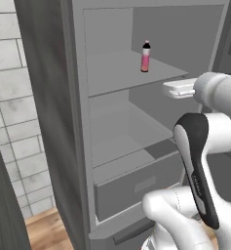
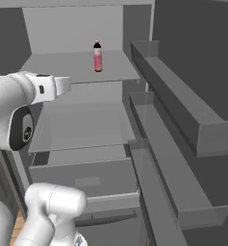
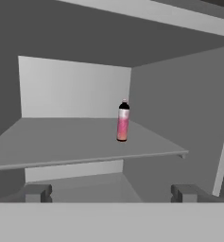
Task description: Open the fridge, grab two sodas, and place both sodas inside the bowl with ice on the dining counter.
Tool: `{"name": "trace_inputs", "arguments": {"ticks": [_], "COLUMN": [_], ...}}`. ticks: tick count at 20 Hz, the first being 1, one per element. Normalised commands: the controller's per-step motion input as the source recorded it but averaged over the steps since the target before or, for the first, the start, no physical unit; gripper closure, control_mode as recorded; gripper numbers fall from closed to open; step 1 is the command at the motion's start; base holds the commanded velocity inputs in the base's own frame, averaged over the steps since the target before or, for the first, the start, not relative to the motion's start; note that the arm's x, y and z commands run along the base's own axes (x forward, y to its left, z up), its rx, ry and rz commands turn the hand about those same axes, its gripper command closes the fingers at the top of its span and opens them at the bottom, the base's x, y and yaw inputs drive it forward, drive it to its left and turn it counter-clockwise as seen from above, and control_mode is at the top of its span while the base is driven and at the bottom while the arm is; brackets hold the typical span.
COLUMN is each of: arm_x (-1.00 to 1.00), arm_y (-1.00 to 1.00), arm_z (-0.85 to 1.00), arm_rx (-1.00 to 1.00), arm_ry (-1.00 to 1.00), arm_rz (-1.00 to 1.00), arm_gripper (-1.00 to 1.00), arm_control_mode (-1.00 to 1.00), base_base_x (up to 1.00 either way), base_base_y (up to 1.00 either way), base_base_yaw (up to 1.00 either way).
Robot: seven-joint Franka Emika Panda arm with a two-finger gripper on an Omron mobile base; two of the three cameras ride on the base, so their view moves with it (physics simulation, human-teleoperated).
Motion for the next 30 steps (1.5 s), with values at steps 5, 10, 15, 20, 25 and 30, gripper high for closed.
{"name": "trace_inputs", "arguments": {"ticks": [5, 10, 15, 20, 25, 30], "arm_x": [0.58, 0.56, 0.66, 0.52, 0.43, 0.38], "arm_y": [-0.03, -0.12, -0.12, -0.11, -0.04, -0.05], "arm_z": [0.01, 0.01, 0.11, 0.08, 0.02, 0.0], "arm_rx": [0.04, 0.04, 0.03, 0.02, 0.0, 0.0], "arm_ry": [0.0, 0.0, 0.0, 0.0, 0.0, 0.0], "arm_rz": [0.0, 0.0, 0.0, 0.0, 0.0, 0.0], "arm_gripper": [-1.0, -1.0, -1.0, -1.0, -1.0, -1.0], "arm_control_mode": [-1.0, -1.0, -1.0, -1.0, -1.0, -1.0], "base_base_x": [0.0, 0.0, 0.0, 0.0, 0.0, 0.0], "base_base_y": [0.0, 0.0, 0.0, 0.0, 0.0, 0.0], "base_base_yaw": [0.0, 0.0, 0.0, 0.0, 0.0, 0.0]}}
